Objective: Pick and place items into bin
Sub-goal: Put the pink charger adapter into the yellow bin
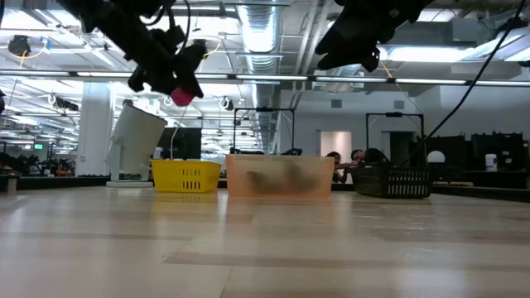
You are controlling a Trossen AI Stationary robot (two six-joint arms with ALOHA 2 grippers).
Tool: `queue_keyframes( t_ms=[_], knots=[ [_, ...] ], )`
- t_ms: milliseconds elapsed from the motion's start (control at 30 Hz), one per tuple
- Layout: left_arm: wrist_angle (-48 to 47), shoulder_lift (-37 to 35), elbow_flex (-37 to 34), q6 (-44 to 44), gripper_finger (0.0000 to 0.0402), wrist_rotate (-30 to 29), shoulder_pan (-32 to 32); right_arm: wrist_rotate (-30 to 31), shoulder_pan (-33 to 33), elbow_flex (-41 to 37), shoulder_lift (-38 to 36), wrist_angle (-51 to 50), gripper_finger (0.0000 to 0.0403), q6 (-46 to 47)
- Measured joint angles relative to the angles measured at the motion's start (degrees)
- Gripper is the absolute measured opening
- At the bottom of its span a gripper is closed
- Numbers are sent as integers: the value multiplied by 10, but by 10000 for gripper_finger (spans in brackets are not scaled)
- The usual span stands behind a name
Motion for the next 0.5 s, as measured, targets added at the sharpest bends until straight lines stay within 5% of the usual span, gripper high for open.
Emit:
queue_keyframes(
  t_ms=[500],
  knots=[
    [126,0,-111,-51,141,-17,2,0,3,0,0,0,168,14]
  ],
)
